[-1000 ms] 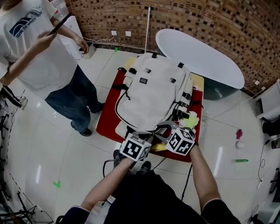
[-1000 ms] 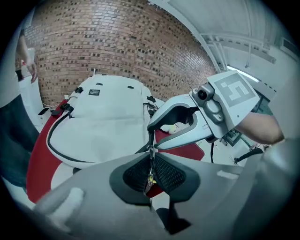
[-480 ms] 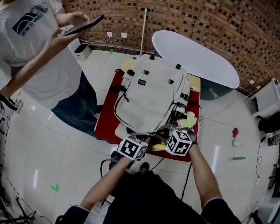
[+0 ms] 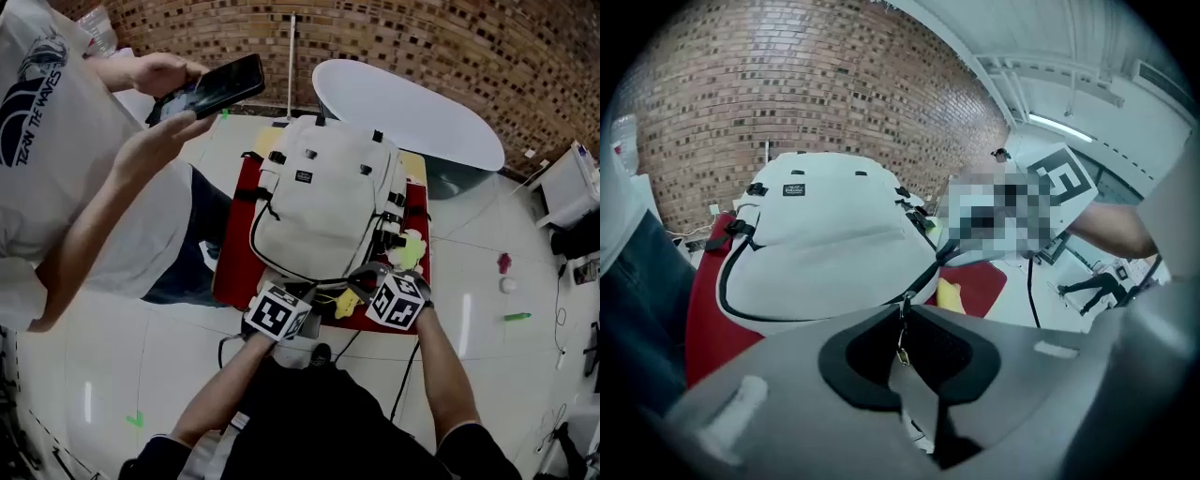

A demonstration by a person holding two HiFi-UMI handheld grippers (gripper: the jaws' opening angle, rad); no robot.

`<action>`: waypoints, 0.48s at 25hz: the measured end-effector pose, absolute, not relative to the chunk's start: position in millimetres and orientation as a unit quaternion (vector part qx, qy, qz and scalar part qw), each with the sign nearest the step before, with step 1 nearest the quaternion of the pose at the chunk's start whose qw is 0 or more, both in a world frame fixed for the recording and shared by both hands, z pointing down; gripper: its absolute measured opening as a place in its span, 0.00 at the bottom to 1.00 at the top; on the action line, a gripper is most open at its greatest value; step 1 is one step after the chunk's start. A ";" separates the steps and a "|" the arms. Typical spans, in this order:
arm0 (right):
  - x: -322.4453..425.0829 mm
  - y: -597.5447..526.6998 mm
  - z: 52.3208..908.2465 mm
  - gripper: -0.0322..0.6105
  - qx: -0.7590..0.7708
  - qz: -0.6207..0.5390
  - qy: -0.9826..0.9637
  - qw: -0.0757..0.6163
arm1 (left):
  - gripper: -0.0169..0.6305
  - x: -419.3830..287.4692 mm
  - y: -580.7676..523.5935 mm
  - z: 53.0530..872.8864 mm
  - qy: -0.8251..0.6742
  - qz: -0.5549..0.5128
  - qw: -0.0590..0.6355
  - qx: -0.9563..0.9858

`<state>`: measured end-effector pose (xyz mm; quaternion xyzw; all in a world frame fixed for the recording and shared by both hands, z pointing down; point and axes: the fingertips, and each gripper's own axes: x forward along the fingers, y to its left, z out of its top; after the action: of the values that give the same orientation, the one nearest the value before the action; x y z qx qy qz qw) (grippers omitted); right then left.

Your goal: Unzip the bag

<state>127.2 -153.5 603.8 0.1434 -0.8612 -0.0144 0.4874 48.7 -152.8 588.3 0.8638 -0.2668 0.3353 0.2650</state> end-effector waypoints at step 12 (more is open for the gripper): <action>132.2 -157.0 603.5 0.08 0.221 0.041 -0.839 0.496 | 0.08 -22.9 -180.9 589.9 -0.269 0.363 0.225 0.863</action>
<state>132.2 -157.0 603.5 0.2211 -0.8386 0.0407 0.4962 -22.9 -180.9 589.9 0.8630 -0.2693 0.3631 0.2255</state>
